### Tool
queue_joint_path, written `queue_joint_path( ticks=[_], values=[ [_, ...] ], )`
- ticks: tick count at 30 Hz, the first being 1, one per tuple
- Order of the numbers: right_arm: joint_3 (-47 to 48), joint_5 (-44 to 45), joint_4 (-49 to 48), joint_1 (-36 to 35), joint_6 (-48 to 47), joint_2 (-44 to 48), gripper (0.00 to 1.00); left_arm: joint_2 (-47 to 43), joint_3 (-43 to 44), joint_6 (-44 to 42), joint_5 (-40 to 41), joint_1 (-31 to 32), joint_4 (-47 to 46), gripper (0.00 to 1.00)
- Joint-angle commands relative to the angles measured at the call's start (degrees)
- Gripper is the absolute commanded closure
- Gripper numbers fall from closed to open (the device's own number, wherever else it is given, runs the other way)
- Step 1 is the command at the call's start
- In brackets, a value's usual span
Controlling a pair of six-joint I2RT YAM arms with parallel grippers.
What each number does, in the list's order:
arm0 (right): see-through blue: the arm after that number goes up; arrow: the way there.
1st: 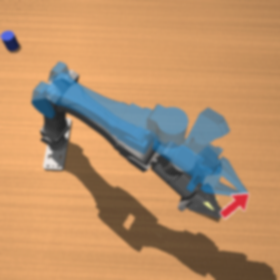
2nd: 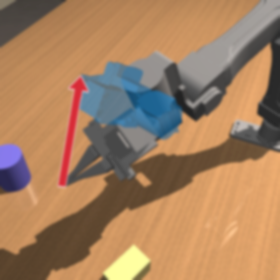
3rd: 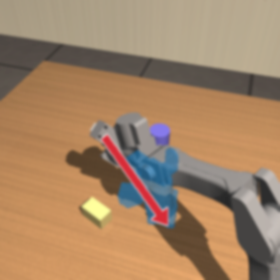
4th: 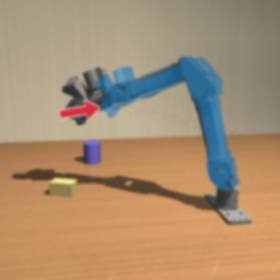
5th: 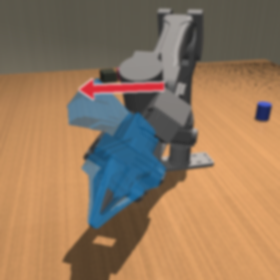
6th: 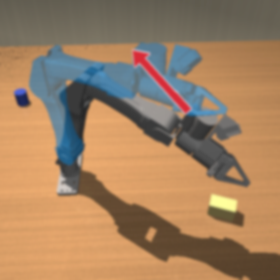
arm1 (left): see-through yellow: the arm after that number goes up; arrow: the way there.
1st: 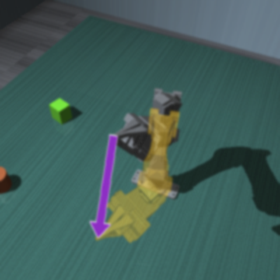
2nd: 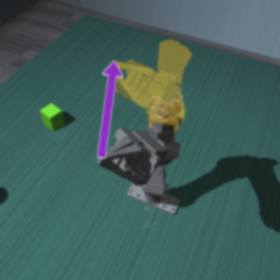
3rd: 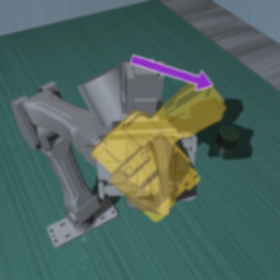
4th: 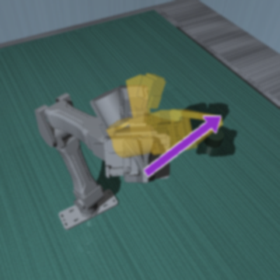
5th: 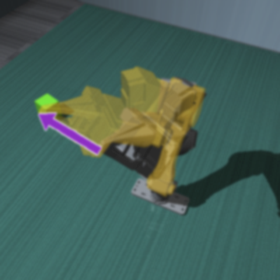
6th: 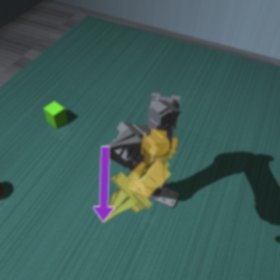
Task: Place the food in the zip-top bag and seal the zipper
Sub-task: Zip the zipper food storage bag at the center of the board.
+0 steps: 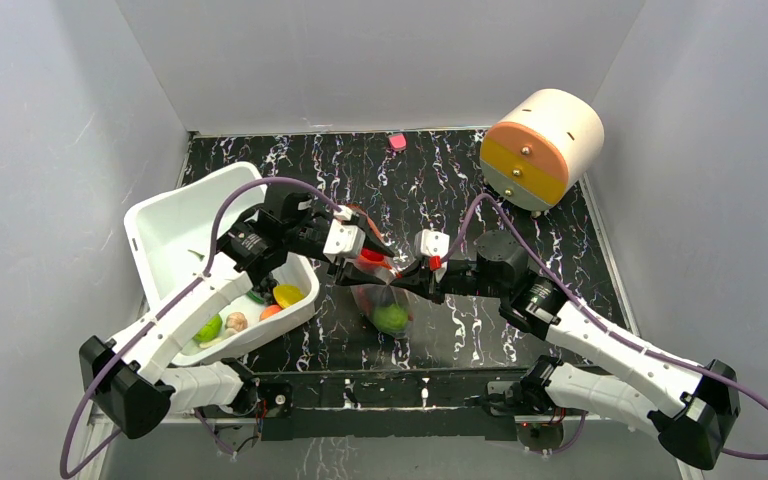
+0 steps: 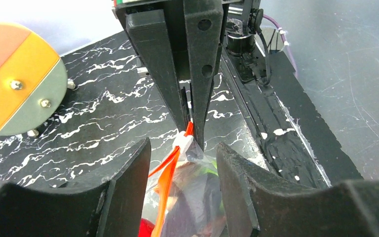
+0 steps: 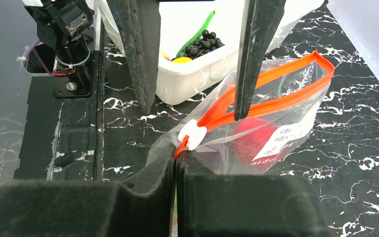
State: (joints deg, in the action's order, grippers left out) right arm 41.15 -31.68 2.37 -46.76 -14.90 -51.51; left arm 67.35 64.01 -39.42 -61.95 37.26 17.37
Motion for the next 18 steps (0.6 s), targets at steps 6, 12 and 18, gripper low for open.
queue_joint_path(
  ticks=[6, 12, 18],
  values=[
    [2.8, -0.8, -5.4, 0.0, 1.1, -0.1, 1.00, 0.9, 0.9, -4.2, -4.2, 0.8, 1.4, 0.57],
    [3.0, -1.7, -5.6, 0.0, 1.5, -0.4, 1.00, 1.6, 0.9, -4.1, -3.7, 1.1, -0.1, 0.54],
    [3.0, -1.1, -5.6, 0.0, 1.4, -0.1, 1.00, 1.8, 1.1, -5.0, -3.7, 1.4, 1.0, 0.56]
  ],
)
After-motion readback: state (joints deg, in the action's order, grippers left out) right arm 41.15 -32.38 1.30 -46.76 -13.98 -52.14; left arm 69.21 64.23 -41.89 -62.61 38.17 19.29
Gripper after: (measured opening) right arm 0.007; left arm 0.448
